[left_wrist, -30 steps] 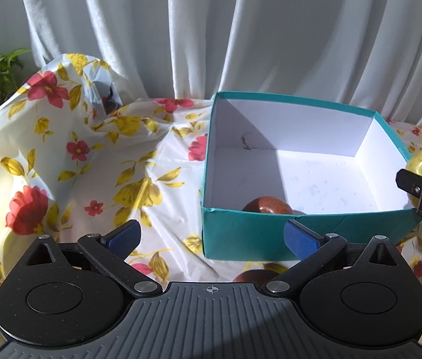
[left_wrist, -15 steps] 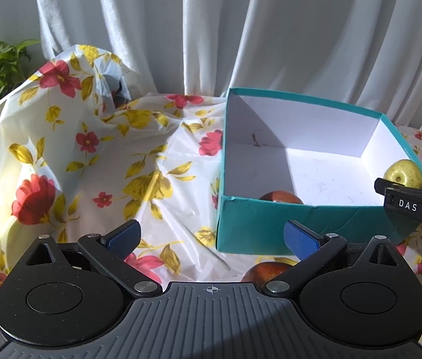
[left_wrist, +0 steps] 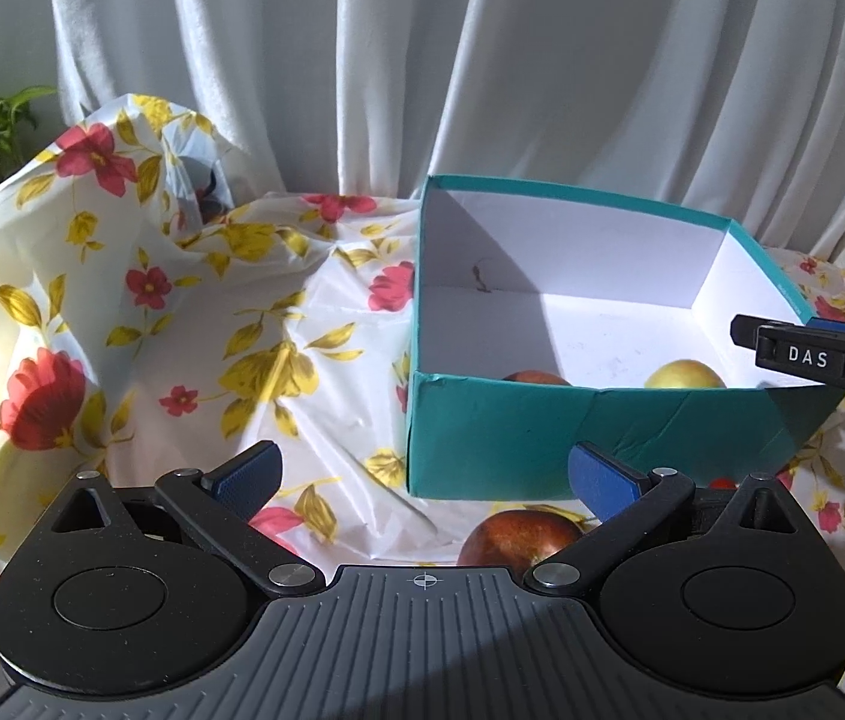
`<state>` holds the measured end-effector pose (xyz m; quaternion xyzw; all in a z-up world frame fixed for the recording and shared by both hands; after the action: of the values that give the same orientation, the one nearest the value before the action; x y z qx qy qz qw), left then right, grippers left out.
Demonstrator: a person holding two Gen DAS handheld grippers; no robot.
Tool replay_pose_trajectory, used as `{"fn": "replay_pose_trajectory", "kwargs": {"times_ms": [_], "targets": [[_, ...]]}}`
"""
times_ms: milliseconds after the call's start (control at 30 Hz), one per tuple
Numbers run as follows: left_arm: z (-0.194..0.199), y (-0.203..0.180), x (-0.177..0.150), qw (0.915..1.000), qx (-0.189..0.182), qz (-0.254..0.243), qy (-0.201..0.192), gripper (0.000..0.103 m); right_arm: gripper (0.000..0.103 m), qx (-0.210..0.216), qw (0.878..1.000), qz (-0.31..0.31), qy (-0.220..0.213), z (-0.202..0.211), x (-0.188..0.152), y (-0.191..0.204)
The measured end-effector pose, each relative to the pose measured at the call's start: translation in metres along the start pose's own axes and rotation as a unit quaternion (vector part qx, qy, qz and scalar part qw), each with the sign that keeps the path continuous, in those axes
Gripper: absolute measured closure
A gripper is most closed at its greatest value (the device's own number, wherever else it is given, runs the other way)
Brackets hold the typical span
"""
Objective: Organize fruits
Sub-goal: 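Lower the pear into the teal box and open the right gripper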
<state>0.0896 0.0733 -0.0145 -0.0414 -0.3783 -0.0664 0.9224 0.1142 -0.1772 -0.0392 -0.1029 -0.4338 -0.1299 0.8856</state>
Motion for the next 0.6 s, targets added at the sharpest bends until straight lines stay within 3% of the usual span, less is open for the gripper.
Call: {"fn": "replay_pose_trajectory", "kwargs": {"times_ms": [67,133,333,467,500,600], "targets": [[0.000,-0.002,-0.001,0.9999,-0.011,-0.002,-0.002,0.000,0.005,0.009,1.000,-0.007,-0.025,0.016,0.007,-0.001],[0.000,-0.006,-0.005,0.9997,-0.021,-0.008,-0.006,0.000,0.000,0.018,0.998,-0.008,-0.056,0.036,0.012,-0.004],[-0.006,-0.017,-0.024,0.9990,-0.018,-0.042,0.005,0.000,0.000,0.045,0.992,-0.008,-0.116,0.093,0.009,-0.017],[-0.009,-0.021,-0.033,0.9983,-0.022,-0.053,0.013,0.000,0.000,0.046,0.982,-0.027,-0.180,0.128,0.001,-0.022],[-0.009,-0.023,-0.035,0.9981,-0.026,-0.054,0.013,0.000,0.000,0.047,0.981,-0.026,-0.186,0.132,-0.002,-0.021],[-0.014,-0.028,-0.039,0.9977,-0.038,-0.054,0.018,0.000,0.000,0.053,0.989,-0.011,-0.141,0.127,-0.017,-0.016]]}}
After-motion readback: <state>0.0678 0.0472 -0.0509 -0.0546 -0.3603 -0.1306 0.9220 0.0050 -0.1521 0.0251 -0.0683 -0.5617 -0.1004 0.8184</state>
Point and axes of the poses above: each gripper's, at about its wrist camera, not at the fingertips, and z roughly against the way its jaws point, y to its left, x to its top, the point moved 6 cm from there along -z, roughly the way its jaws point, and after that the axes turned 2 degrees about -z, right-handed, at the moved point
